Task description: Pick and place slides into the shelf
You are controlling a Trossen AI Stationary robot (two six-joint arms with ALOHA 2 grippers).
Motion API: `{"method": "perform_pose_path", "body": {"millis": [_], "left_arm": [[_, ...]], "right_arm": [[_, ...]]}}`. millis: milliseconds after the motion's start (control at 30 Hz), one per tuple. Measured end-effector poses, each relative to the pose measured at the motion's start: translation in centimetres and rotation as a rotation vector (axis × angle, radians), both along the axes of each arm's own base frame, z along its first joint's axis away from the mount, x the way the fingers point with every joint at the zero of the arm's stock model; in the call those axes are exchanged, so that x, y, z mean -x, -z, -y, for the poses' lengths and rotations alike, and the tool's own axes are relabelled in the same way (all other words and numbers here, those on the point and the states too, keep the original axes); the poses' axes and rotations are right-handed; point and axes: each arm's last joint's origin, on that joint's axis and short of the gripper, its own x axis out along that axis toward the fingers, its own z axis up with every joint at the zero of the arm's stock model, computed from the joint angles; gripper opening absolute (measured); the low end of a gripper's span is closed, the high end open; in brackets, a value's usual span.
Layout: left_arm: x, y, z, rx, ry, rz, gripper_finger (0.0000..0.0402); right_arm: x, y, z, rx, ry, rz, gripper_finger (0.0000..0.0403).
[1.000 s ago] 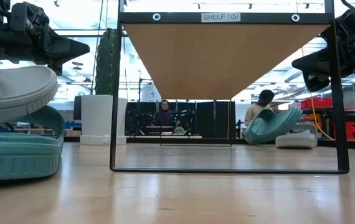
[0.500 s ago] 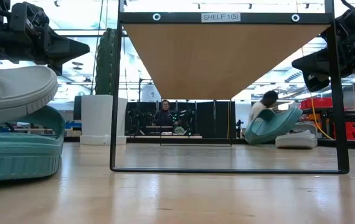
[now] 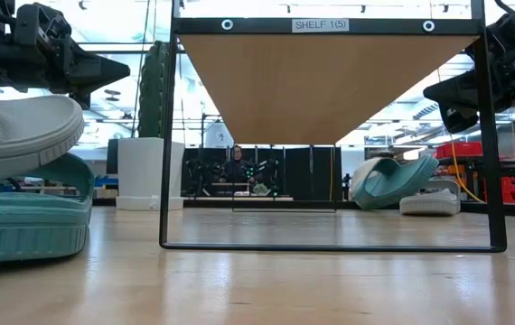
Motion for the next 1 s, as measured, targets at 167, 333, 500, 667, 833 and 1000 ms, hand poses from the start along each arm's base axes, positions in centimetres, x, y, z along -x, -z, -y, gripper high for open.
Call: {"method": "perform_pose_path", "body": {"millis": [167, 333, 500, 667, 833, 1000], "left_arm": [[0.0, 0.0, 0.0, 0.0, 0.0, 0.0, 0.004], [0.0, 0.0, 0.0, 0.0, 0.0, 0.0, 0.0038], [0.0, -0.01, 0.0, 0.0, 0.0, 0.002, 0.0031], [0.0, -0.01, 0.0, 0.0, 0.0, 0.002, 0.0028], [0.0, -0.02, 0.0, 0.0, 0.0, 0.002, 0.0036], [0.0, -0.02, 0.0, 0.0, 0.0, 0.002, 0.0038]], "right_arm": [[0.0, 0.01, 0.0, 0.0, 0.0, -0.001, 0.0018], [0.0, 0.0, 0.0, 0.0, 0.0, 0.0, 0.0018], [0.0, 0.0, 0.0, 0.0, 0.0, 0.0, 0.0018], [0.0, 0.0, 0.0, 0.0, 0.0, 0.0, 0.0018], [0.0, 0.0, 0.0, 0.0, 0.0, 0.0, 0.0018], [0.0, 0.0, 0.0, 0.0, 0.0, 0.0, 0.0018]]}}
